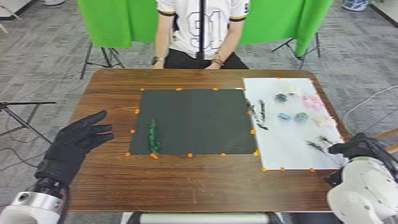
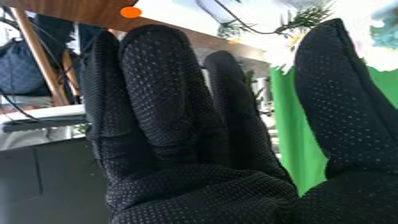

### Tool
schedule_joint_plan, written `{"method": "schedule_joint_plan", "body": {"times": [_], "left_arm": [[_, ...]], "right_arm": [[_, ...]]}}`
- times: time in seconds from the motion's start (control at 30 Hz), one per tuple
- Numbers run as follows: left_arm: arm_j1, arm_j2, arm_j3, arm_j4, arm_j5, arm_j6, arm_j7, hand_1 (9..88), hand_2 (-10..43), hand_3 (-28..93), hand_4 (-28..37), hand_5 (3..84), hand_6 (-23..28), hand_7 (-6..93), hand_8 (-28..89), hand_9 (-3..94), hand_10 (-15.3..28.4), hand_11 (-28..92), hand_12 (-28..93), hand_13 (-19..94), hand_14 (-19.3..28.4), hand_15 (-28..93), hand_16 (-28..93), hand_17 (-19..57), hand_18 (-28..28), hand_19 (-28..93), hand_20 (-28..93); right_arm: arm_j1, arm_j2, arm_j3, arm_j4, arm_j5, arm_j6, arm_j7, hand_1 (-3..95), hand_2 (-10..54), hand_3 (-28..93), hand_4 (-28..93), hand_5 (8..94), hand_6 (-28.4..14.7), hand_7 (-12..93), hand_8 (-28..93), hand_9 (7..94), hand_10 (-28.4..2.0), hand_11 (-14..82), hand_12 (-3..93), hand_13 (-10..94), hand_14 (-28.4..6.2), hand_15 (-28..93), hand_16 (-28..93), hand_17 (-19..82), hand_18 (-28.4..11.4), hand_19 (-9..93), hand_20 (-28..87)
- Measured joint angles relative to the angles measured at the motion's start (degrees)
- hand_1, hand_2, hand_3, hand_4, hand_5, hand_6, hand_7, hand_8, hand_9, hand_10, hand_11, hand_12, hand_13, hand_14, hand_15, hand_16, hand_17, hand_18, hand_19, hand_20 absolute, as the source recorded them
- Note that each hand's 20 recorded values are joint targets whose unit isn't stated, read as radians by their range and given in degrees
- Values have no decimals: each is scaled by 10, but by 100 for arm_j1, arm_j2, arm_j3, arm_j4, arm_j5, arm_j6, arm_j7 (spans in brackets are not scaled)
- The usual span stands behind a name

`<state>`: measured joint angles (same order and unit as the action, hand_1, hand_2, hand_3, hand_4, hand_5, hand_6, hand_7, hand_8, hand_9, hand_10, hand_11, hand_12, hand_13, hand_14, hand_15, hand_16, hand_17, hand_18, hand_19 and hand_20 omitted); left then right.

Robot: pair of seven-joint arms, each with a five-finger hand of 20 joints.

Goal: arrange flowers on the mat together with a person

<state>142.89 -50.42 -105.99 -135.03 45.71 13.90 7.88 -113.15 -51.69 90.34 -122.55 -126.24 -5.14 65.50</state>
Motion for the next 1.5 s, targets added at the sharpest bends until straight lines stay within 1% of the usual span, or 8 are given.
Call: {"method": "schedule_joint_plan", "body": {"times": [0.33,0.4,0.5,0.57,0.63,0.87,1.17,1.5], "left_arm": [[-14,-15,0,0,-18,4,-11,220,72,776,-283,368,102,146,-101,341,216,358,98,242,277,640,-133,-75,253,616,69],[-39,-29,-3,0,-17,-1,-31,220,73,775,-283,369,102,146,-101,342,216,359,98,242,277,640,-133,-75,253,616,69],[-71,-57,-22,0,-16,-6,-64,221,73,776,-283,369,102,147,-101,342,216,359,97,242,277,641,-133,-75,253,615,69],[-77,-71,-37,0,-15,-10,-72,221,73,775,-283,370,102,147,-102,342,216,359,97,243,277,640,-134,-75,252,615,69],[-71,-73,-43,0,-15,-10,-67,222,73,778,-283,370,102,147,-102,342,216,359,97,242,277,641,-133,-75,252,615,70],[48,-67,-85,-4,-27,-7,4,223,73,779,-283,369,102,148,-102,343,216,359,96,243,277,640,-133,-76,253,614,70],[130,-23,-95,-13,-52,1,90,224,72,782,-283,369,102,149,-103,343,216,359,97,242,277,640,-133,-76,253,613,72],[166,-1,-169,-46,-52,14,96,226,72,781,-283,369,102,147,-102,343,216,358,96,243,275,640,-133,-76,253,613,73]], "right_arm": [[415,38,-179,415,297,-365,9,481,-90,575,-173,631,-44,69,-89,697,-194,317,181,742,-117,657,128,521,-205,932,-109],[505,51,-239,482,295,-376,29,514,-94,568,-186,670,-42,66,-89,728,-176,318,178,761,-104,648,134,540,-189,932,-108],[613,87,-318,576,230,-376,43,629,-95,459,-195,784,-40,86,5,831,-121,225,260,809,-71,610,158,583,-154,932,-143],[676,129,-390,654,75,-368,44,668,-95,412,-192,830,-33,100,14,877,-106,219,267,838,-54,593,162,610,-136,932,-154],[718,177,-512,761,-153,-337,43,688,-95,379,-185,865,-24,120,7,911,-110,271,202,884,-40,563,185,650,-123,932,-148],[692,211,-635,885,-455,-115,-5,677,-95,406,-197,887,-16,138,33,935,-100,305,190,915,-27,565,200,676,-108,932,-111],[486,319,-742,916,-943,857,-133,596,-95,533,-253,918,3,156,73,937,-94,398,194,924,-33,614,231,661,-139,932,106],[705,533,-947,-10,-1134,1145,-359,581,-95,561,-254,926,-2,163,85,937,-98,417,196,927,-34,623,236,655,-151,932,150]]}}
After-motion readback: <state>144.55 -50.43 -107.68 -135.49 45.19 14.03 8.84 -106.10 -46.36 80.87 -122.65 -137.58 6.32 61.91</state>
